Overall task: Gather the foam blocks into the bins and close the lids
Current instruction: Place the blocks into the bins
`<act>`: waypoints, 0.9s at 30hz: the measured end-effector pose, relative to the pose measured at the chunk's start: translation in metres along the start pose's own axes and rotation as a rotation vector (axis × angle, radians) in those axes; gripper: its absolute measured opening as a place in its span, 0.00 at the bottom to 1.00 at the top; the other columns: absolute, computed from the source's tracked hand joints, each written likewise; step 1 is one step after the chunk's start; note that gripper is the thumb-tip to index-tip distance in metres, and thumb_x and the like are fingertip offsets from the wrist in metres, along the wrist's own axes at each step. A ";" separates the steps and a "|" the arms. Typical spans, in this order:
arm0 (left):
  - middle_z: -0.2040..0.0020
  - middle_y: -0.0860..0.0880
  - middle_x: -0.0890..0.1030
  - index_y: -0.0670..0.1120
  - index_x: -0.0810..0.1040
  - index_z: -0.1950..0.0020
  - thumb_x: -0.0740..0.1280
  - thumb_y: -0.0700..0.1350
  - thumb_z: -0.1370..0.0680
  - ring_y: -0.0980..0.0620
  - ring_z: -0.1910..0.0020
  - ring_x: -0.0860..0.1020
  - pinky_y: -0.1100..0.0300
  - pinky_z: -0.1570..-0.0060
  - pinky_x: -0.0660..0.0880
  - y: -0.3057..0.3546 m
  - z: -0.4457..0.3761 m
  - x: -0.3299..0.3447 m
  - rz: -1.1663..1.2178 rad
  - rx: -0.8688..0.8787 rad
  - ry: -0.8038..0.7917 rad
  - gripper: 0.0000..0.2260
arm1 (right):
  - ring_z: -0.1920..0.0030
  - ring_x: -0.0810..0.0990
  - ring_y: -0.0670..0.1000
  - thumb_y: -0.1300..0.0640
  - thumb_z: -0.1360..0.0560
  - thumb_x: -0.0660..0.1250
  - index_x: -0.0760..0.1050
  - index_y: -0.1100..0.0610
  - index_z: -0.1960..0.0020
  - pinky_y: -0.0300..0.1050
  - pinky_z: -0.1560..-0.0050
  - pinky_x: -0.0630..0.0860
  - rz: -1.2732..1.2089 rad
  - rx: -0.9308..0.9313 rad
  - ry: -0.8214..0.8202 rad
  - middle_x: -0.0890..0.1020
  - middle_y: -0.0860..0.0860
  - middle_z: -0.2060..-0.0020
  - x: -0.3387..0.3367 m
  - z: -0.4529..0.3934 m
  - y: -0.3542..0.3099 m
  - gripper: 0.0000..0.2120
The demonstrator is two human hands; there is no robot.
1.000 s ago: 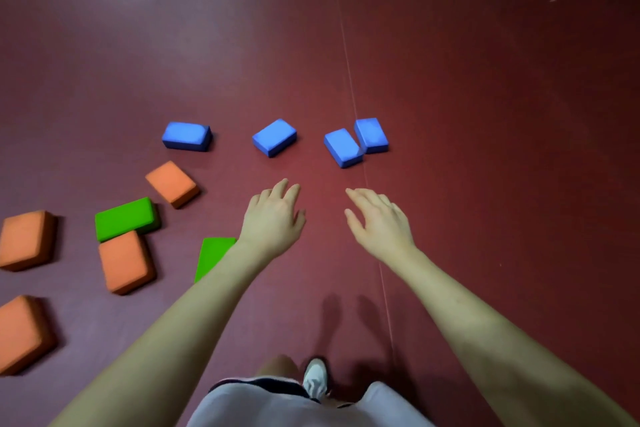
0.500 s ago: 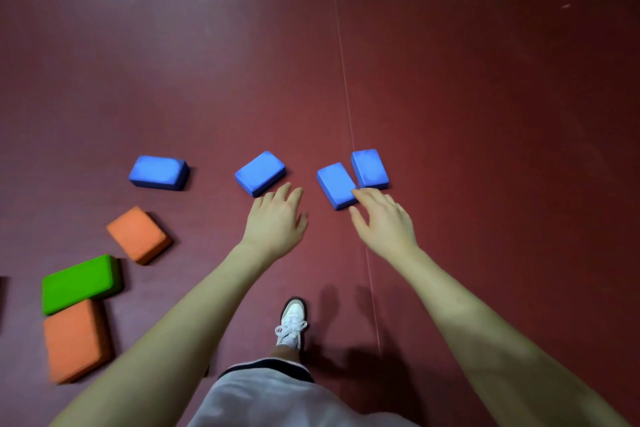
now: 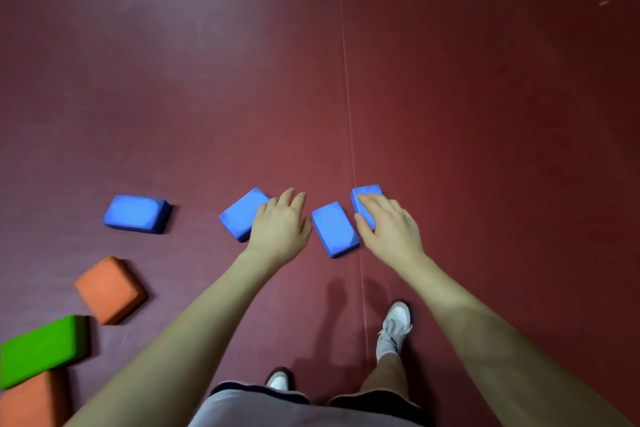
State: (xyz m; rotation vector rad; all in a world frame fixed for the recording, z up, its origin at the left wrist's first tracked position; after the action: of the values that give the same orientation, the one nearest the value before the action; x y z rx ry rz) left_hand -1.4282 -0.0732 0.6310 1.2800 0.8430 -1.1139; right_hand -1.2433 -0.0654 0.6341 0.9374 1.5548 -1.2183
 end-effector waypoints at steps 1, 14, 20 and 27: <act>0.29 0.41 0.70 0.42 0.70 0.30 0.58 0.49 0.21 0.38 0.37 0.72 0.48 0.39 0.66 0.006 -0.016 0.002 0.009 -0.016 0.005 0.21 | 0.56 0.83 0.57 0.49 0.27 0.57 0.81 0.58 0.43 0.46 0.59 0.78 0.037 -0.044 -0.012 0.84 0.52 0.49 0.001 -0.016 0.010 0.21; 0.32 0.39 0.72 0.40 0.73 0.33 0.65 0.45 0.22 0.35 0.41 0.75 0.46 0.42 0.69 0.075 -0.189 0.034 0.107 -0.365 0.070 0.19 | 0.57 0.82 0.56 0.48 0.28 0.56 0.81 0.56 0.43 0.46 0.62 0.78 0.103 -0.422 -0.175 0.83 0.51 0.51 0.007 -0.208 0.143 0.22; 0.32 0.40 0.73 0.40 0.73 0.32 0.65 0.46 0.22 0.35 0.42 0.75 0.46 0.43 0.69 0.065 -0.229 0.071 0.114 -0.424 0.056 0.20 | 0.50 0.81 0.58 0.49 0.27 0.61 0.78 0.57 0.38 0.50 0.53 0.76 0.042 -0.453 -0.307 0.82 0.52 0.44 0.063 -0.257 0.175 0.21; 0.33 0.40 0.73 0.41 0.74 0.33 0.57 0.52 0.25 0.36 0.41 0.75 0.48 0.44 0.70 0.019 -0.271 0.201 0.132 -0.454 -0.130 0.24 | 0.56 0.82 0.56 0.47 0.28 0.57 0.81 0.56 0.44 0.47 0.58 0.78 0.018 -0.391 -0.436 0.84 0.51 0.51 0.201 -0.268 0.206 0.21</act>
State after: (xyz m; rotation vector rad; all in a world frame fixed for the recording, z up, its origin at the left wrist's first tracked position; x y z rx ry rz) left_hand -1.3256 0.1605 0.4099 0.8623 0.8416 -0.8306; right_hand -1.1628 0.2466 0.4082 0.3976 1.3567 -0.9746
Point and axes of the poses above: each hand's wrist, its own z-axis away from the middle knuckle, its own x-axis out of the palm, y = z × x, the point moved 6 cm from there along -z, towards the middle knuckle
